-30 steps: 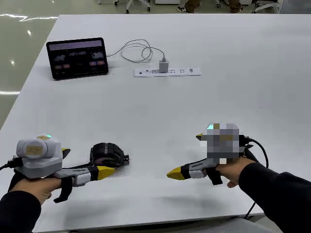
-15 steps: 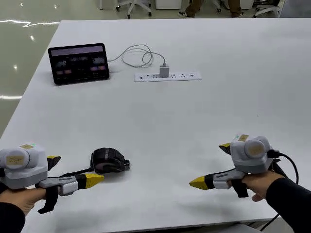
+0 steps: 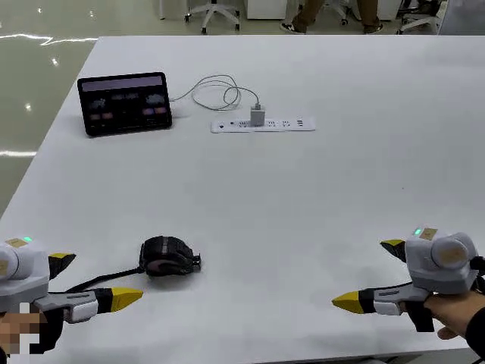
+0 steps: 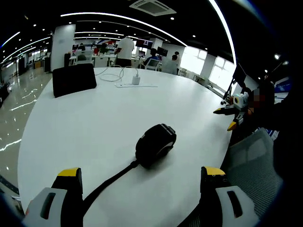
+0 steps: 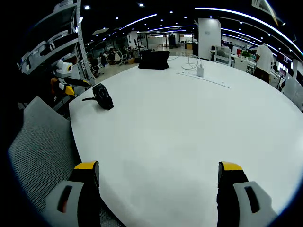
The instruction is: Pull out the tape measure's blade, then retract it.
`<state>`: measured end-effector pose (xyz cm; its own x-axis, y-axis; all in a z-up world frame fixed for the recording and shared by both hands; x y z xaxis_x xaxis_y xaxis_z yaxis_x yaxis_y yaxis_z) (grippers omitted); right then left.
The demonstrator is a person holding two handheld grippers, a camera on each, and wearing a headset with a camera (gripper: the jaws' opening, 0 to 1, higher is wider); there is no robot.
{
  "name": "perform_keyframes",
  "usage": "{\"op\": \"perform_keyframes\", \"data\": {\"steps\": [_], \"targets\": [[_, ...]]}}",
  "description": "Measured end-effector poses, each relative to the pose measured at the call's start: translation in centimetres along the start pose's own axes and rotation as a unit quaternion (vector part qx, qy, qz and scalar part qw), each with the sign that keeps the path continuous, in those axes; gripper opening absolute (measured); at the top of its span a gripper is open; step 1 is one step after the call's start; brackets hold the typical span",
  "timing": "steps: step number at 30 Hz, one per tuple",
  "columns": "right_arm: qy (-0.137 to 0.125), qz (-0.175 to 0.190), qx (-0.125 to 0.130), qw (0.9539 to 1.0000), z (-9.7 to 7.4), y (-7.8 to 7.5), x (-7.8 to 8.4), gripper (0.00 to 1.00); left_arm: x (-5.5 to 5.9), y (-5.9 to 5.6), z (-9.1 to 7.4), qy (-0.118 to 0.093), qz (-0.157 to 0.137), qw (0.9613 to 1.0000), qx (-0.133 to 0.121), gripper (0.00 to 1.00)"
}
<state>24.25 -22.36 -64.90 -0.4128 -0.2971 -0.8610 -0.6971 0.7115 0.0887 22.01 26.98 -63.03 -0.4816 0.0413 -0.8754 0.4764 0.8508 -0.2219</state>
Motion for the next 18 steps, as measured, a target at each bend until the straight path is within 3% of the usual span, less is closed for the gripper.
{"op": "perform_keyframes", "data": {"steps": [6,10,18], "targets": [[-0.006,-0.004,0.003,1.0000,-1.1,-0.3,0.1,1.00,0.1,-0.3,0.0,-0.004,-0.006,1.0000,0.000,1.00],[-0.004,-0.011,0.004,0.9999,-1.9,-0.6,0.3,1.00,0.5,-0.6,0.2,0.010,0.014,0.9998,0.008,1.00],[0.004,-0.004,0.010,0.9999,-3.0,-1.0,1.3,1.00,0.0,-0.1,-0.3,-0.009,0.005,0.9999,0.000,1.00]]}}
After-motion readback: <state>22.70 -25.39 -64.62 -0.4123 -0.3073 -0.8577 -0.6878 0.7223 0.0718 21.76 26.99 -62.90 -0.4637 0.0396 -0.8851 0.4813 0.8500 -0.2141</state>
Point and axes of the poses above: the centre of the closed fingertips' face, and the gripper's own axes: z roughly forward along the fingers, y roughly to its left, x roughly out of its underside, the point moved 8 cm from there along -z, roughly backward along the fingers, and after that the axes turned 12 degrees about -y, right-handed, at the moved point
